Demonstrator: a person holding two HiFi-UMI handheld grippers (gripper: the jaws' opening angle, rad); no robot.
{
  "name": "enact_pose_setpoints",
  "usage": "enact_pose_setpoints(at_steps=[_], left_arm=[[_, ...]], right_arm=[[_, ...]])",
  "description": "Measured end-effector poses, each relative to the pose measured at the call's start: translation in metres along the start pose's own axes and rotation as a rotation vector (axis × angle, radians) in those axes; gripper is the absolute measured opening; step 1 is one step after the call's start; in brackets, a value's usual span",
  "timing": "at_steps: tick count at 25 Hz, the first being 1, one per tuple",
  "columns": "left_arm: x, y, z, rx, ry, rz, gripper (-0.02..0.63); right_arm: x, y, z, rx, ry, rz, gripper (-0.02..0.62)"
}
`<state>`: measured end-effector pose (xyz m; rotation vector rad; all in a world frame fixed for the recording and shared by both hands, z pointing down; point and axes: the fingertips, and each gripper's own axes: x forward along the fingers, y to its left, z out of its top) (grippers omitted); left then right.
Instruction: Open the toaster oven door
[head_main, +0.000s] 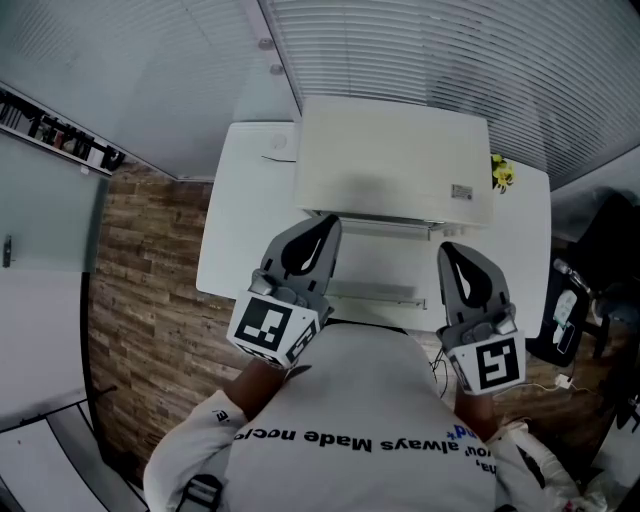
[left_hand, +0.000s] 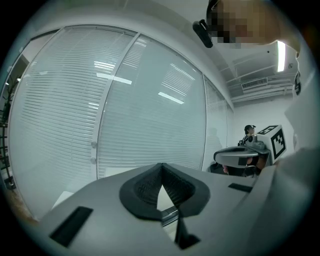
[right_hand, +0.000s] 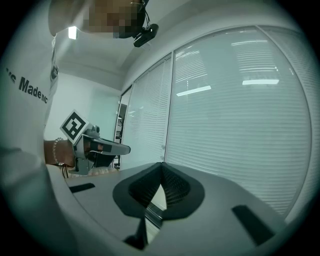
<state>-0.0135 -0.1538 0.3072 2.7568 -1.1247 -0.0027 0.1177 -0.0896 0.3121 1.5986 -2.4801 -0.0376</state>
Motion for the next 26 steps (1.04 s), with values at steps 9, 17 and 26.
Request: enact_pose_setpoints(at_steps=[9,17,26], left_arm=[[0.002,-0.001,0.007,0.005,-0.015,-0.005,0.021],[0.005,0.0,0.004,0.011,-0.001,-0.007,0.021],[0.01,0.003,0.0,0.006,0.009,-0.017,0.021]], right_arm=[[0.005,-0.004,0.009,-0.006,-0.024,-0.025,0.006],[0.01,-0.006,0.013,0.003,-0.038,-0.033,0.006],[0.014,-0.006,0.006,-0.007,-0.006,-0.023,0.006]])
